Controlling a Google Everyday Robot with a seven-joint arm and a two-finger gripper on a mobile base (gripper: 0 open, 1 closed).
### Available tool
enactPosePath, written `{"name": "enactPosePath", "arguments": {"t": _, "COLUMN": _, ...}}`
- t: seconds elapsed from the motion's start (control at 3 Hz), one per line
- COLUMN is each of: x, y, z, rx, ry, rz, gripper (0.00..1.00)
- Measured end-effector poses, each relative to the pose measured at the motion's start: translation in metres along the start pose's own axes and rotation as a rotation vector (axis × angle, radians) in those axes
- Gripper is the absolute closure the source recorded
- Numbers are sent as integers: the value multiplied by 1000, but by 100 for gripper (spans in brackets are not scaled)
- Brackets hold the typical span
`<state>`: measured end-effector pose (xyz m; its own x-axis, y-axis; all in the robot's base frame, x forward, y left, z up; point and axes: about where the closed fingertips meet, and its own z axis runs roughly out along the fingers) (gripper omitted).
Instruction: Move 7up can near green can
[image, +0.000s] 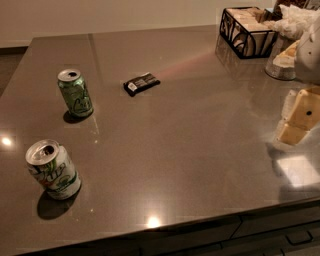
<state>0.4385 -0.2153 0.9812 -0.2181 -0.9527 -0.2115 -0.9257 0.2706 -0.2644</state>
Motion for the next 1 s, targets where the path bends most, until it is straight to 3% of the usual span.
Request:
{"name": "enactPosePath", "arguments": {"t": 0.67, "x": -7, "y": 2, "z": -3, "rx": -10, "ry": -33, "rz": -2, "gripper": 0}}
{"name": "enactPosePath", "arguments": {"t": 1.0, "x": -38, "y": 15, "z": 4, "rx": -55, "ry": -147, "rz": -41, "gripper": 0}}
